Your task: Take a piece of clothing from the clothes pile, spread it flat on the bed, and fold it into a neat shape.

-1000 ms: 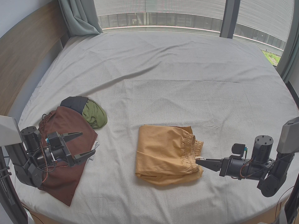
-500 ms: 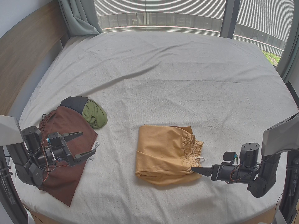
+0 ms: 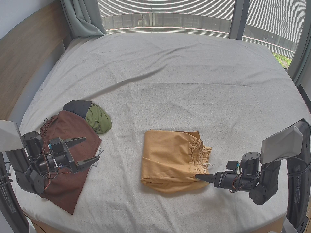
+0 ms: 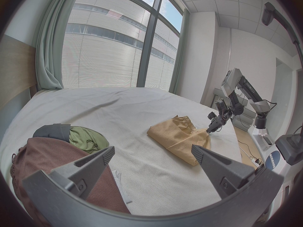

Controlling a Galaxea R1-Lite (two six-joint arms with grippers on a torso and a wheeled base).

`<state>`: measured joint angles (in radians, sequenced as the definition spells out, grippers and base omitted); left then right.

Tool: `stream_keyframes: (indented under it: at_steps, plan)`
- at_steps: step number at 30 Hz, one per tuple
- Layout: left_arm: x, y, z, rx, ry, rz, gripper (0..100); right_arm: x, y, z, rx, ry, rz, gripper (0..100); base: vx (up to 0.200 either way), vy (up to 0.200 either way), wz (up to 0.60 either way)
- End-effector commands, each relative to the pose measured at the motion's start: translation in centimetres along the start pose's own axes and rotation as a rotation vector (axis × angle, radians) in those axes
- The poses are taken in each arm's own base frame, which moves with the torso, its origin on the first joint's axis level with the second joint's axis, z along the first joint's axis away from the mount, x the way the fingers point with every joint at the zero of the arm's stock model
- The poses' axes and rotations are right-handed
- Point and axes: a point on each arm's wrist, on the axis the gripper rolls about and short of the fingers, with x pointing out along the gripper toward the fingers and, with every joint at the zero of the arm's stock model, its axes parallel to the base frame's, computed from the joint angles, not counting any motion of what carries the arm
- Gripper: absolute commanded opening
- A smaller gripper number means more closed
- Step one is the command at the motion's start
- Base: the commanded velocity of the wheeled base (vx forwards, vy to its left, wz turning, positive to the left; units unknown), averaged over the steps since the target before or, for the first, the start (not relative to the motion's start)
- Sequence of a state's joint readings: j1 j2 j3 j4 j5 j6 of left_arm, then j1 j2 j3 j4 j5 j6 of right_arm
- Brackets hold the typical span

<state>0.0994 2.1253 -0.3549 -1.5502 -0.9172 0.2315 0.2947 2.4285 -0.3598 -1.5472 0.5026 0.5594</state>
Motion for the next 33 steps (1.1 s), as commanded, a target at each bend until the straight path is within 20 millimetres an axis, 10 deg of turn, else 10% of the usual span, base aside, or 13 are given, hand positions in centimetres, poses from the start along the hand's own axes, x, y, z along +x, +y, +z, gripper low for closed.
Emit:
stream_keyframes:
  at_steps: [1,23,24,33]
  plan:
    - [0.0,0.0,0.1,0.008,-0.003,-0.001,100,1.1,0.6,0.0,0.023,0.003,0.032,100,0.000,0.000,0.00]
    - [0.0,0.0,0.1,0.011,-0.003,-0.001,100,3.9,2.8,0.7,0.137,-0.087,0.040,100,0.000,0.000,0.00]
    - [0.0,0.0,0.1,0.011,-0.003,-0.001,100,3.9,2.8,0.7,0.137,-0.087,0.040,0,0.000,0.000,0.00]
    - [0.0,0.0,0.1,0.010,-0.002,-0.001,100,4.1,3.1,0.5,0.132,-0.080,0.046,0,0.000,0.000,0.00]
